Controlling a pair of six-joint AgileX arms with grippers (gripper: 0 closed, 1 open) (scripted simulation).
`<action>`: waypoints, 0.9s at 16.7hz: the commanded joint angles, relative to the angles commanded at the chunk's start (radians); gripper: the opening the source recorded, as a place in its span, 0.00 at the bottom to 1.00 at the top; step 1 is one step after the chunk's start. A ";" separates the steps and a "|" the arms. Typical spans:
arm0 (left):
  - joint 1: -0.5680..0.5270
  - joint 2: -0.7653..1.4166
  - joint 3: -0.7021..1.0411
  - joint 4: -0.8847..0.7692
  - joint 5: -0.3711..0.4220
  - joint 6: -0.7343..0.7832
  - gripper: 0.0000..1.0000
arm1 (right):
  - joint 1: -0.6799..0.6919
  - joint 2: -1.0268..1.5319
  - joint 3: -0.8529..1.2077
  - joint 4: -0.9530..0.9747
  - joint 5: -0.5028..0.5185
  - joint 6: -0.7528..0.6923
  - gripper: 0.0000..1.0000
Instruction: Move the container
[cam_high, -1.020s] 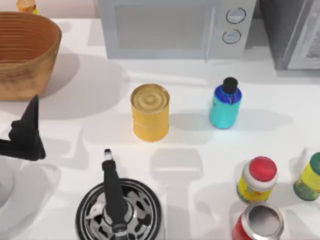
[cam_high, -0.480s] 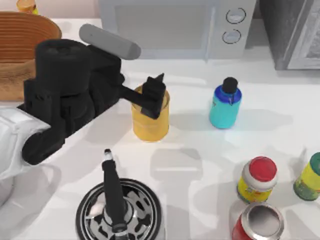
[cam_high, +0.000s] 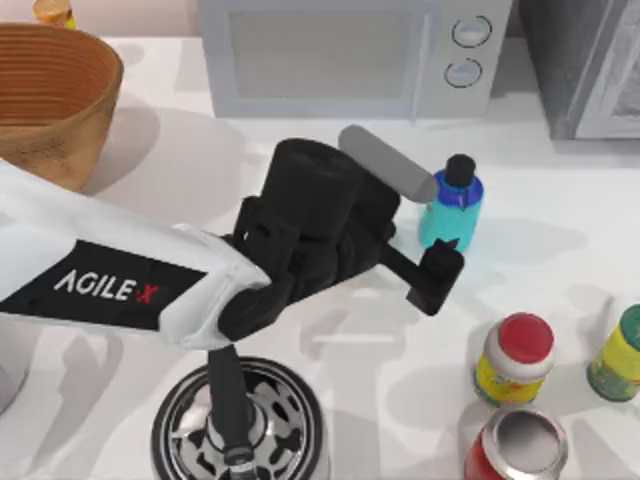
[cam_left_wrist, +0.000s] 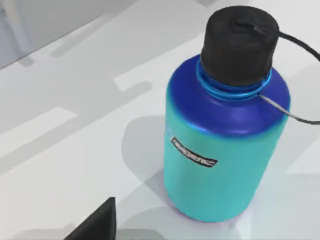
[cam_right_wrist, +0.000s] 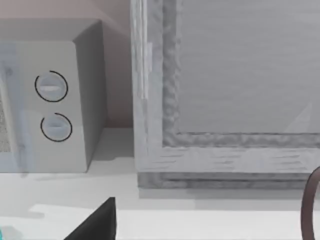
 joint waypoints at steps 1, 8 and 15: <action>-0.001 0.010 0.000 0.000 0.000 0.000 1.00 | 0.000 0.000 0.000 0.000 0.000 0.000 1.00; -0.004 0.007 0.024 -0.024 -0.002 -0.001 1.00 | 0.000 0.000 0.000 0.000 0.000 0.000 1.00; -0.026 0.187 0.248 -0.069 -0.019 -0.011 1.00 | 0.000 0.000 0.000 0.000 0.000 0.000 1.00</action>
